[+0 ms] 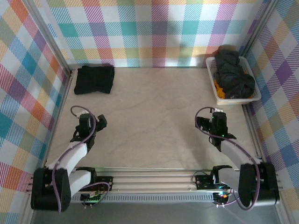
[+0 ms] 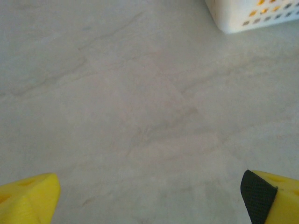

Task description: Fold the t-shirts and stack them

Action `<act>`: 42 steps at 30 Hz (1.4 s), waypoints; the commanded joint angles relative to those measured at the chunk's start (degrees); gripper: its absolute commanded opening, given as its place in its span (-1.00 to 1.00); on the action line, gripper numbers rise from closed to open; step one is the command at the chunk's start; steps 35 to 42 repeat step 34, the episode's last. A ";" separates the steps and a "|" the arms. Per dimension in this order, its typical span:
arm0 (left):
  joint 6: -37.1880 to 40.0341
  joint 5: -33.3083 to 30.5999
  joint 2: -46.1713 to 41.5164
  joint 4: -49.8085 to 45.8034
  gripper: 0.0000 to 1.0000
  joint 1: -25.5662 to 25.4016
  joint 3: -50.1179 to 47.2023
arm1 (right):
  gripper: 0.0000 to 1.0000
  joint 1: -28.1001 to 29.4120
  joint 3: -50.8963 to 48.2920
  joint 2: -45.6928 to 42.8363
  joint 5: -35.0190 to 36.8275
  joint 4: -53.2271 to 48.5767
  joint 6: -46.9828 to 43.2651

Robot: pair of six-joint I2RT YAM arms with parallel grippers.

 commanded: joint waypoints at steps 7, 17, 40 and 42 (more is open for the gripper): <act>10.18 -1.30 16.13 34.46 1.00 -0.20 -2.00 | 0.99 -3.43 -1.11 13.45 -8.22 34.39 -8.79; 14.36 2.66 27.67 42.28 1.00 -1.40 0.09 | 0.99 -5.62 1.21 23.06 -9.43 38.12 -6.84; 13.50 0.70 26.25 38.97 1.00 -1.78 0.75 | 0.99 -3.65 1.44 23.27 -6.53 38.55 -8.44; 13.50 0.70 26.25 38.97 1.00 -1.78 0.75 | 0.99 -3.65 1.44 23.27 -6.53 38.55 -8.44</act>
